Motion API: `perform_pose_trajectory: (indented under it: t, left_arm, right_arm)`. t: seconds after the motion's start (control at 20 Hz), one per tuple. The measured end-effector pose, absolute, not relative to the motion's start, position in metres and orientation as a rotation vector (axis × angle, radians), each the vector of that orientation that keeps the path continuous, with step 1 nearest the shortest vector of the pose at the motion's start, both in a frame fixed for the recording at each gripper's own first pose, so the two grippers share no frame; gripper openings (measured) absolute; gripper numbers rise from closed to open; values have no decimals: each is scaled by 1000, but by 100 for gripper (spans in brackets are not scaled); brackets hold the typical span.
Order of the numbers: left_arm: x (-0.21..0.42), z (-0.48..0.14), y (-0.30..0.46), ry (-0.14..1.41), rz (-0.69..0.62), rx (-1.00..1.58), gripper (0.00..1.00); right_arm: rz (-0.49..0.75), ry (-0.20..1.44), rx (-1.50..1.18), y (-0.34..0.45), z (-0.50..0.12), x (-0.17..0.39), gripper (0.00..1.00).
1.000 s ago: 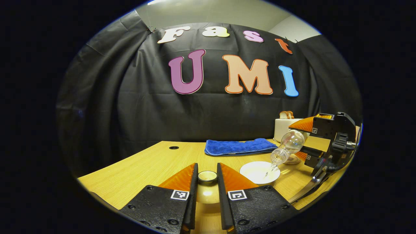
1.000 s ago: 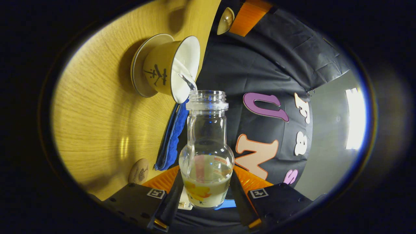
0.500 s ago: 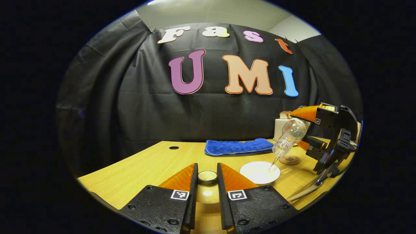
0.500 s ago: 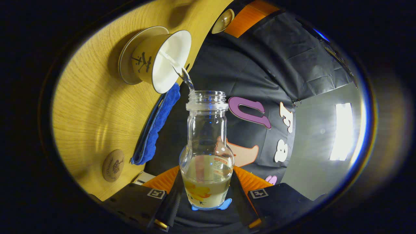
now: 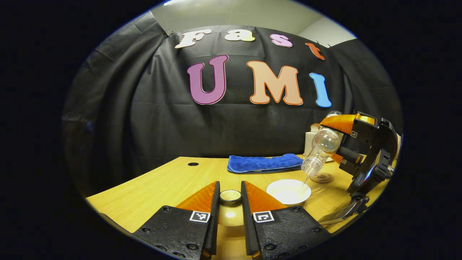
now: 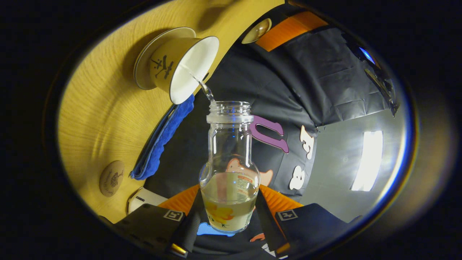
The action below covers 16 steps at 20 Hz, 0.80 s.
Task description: Open the teacup lid with one hand, grasp the water bottle and pour water into the teacup with the other hand; after pouring, place the water bottle on the coaster and then close the teacup lid.
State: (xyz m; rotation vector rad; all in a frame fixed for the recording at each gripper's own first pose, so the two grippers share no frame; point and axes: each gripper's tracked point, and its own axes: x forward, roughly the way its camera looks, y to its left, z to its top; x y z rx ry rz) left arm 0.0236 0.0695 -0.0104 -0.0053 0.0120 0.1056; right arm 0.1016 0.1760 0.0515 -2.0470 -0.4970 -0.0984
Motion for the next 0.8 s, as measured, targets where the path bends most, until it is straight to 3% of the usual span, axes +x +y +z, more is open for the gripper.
perform_pose_trajectory:
  t: [0.3,0.8]
  left_arm:
    - [24,-10,70,12,106,-5,29]
    - [24,-10,71,12,105,-4,28]
  right_arm:
    - [-74,-432,-1993,173,44,104,77]
    - [107,-22,-1301,132,6,101,79]
